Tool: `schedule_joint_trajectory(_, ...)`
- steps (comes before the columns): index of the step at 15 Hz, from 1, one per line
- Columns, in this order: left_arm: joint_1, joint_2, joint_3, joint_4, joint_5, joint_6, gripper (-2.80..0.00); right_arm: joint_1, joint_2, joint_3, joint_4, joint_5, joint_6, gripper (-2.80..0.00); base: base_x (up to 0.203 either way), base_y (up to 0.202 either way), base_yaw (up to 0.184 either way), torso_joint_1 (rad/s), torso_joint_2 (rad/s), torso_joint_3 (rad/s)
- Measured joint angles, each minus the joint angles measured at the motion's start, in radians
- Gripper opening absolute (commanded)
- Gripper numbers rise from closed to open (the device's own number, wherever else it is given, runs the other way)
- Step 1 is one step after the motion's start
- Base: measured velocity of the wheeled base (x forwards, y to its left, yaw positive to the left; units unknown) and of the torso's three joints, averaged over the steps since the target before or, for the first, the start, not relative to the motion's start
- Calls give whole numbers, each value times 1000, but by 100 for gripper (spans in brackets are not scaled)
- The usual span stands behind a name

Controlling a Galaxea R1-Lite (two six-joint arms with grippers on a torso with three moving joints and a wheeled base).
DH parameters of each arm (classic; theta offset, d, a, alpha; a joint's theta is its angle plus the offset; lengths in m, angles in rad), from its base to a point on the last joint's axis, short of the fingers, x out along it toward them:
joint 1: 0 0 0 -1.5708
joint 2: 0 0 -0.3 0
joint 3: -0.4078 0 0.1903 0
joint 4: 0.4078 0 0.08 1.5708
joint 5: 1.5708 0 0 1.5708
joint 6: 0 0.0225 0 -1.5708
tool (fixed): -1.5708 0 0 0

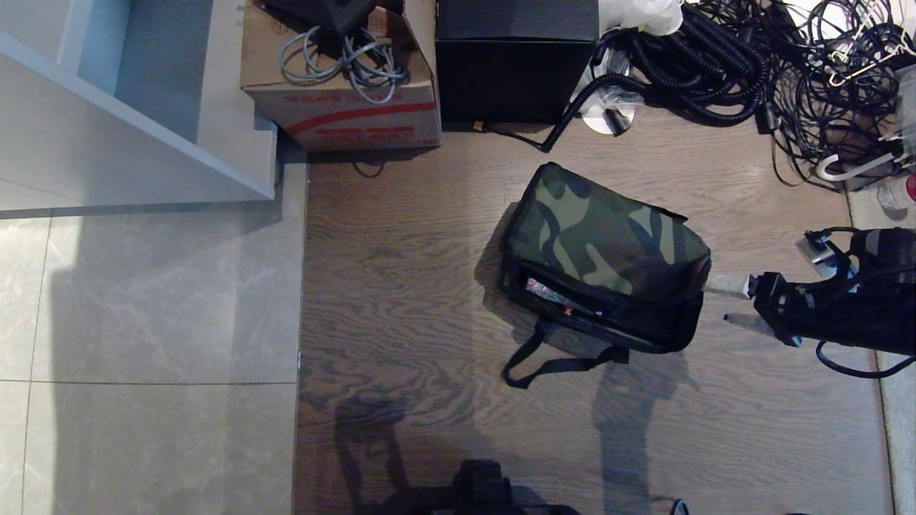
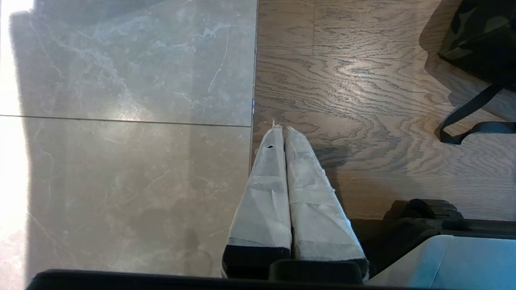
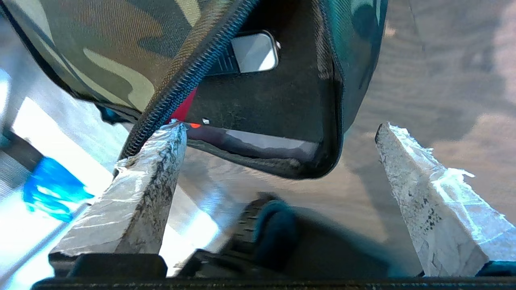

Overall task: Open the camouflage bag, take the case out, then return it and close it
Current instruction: Open the top of the storage box

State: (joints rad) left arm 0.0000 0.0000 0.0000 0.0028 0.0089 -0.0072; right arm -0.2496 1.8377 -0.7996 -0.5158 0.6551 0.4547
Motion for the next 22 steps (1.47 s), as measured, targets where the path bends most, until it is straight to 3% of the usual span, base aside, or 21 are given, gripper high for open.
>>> schedule_joint_trajectory(4, 0, 0, 0, 0, 0, 0, -280, 28, 9, -43, -4, -7, 203, 0, 0, 0, 0, 0, 0, 0)
schedule_joint_trajectory(7, 0, 0, 0, 0, 0, 0, -280, 50, 20, -49, 7, -10, 274, 0, 0, 0, 0, 0, 0, 0)
schedule_joint_trajectory(11, 0, 0, 0, 0, 0, 0, -280, 76, 35, -67, -8, -5, 490, 0, 0, 0, 0, 0, 0, 0)
schedule_joint_trajectory(22, 0, 0, 0, 0, 0, 0, -280, 66, -6, -135, -13, -1, 551, 0, 0, 0, 0, 0, 0, 0)
